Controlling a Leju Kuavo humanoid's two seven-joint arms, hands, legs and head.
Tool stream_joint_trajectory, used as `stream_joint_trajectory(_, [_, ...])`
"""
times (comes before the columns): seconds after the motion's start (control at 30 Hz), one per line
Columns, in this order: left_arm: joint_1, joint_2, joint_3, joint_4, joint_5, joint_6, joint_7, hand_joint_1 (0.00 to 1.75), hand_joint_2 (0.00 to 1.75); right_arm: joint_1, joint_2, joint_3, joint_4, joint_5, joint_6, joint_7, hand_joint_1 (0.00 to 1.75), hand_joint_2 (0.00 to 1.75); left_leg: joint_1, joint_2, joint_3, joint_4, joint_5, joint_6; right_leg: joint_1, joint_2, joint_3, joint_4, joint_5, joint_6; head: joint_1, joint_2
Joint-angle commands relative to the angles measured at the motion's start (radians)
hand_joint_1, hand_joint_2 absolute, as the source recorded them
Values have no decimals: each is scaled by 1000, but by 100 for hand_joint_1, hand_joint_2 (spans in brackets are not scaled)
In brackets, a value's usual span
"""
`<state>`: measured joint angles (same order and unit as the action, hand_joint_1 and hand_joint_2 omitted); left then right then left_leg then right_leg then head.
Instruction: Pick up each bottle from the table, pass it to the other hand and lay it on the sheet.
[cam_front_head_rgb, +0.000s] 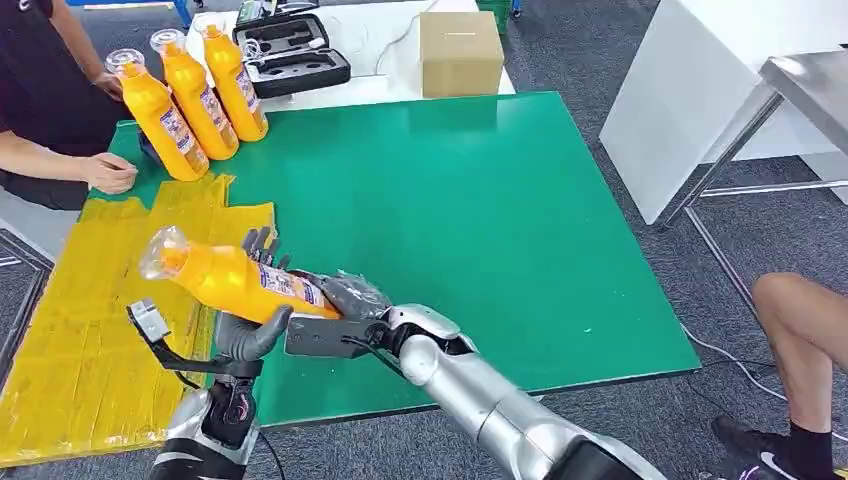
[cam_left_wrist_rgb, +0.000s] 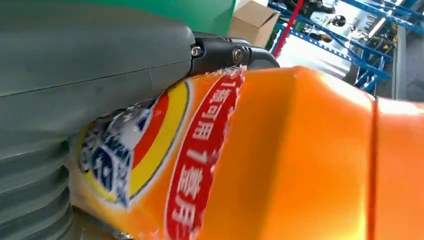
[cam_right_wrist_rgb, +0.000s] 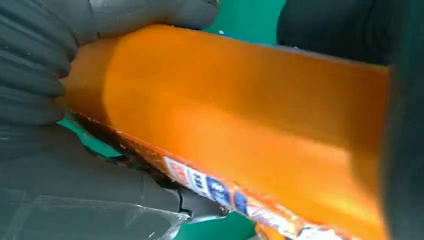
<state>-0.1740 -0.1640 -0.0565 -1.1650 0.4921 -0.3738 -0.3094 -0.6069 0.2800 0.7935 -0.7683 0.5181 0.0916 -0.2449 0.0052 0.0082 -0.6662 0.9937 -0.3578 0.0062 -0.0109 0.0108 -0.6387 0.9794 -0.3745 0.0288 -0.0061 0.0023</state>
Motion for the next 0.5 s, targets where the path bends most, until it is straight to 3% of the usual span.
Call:
stream_joint_trajectory(0.03, [-76, -3, -1, 101, -13, 23, -1, 0, 175, 11, 46, 206, 118, 30, 5, -3, 175, 175, 1, -2, 5, -1, -2, -1, 1, -2, 6, -1, -3, -1, 0, 0])
stream_joint_trajectory(0.23, [-76, -4, -1, 101, -13, 24, -1, 0, 175, 7, 43, 205, 118, 29, 5, -3, 175, 175, 1, -3, 4, 0, -2, -1, 1, -4, 4, 0, -3, -1, 0, 0])
stream_joint_trajectory(0.27, [-74, -8, 5, 97, -9, 14, -12, 175, 175, 4, 40, 213, 120, 29, 3, -3, 175, 175, 1, -4, 6, 1, -3, -1, 1, -5, 7, 0, -4, -2, 0, 0])
stream_joint_trajectory(0.5, [-75, -16, 19, 93, -13, 5, -21, 175, 175, -9, 27, 207, 133, 3, -21, -1, 175, 175, 1, -5, 3, 0, -2, -1, 1, -5, 4, 0, -3, -1, 0, 0])
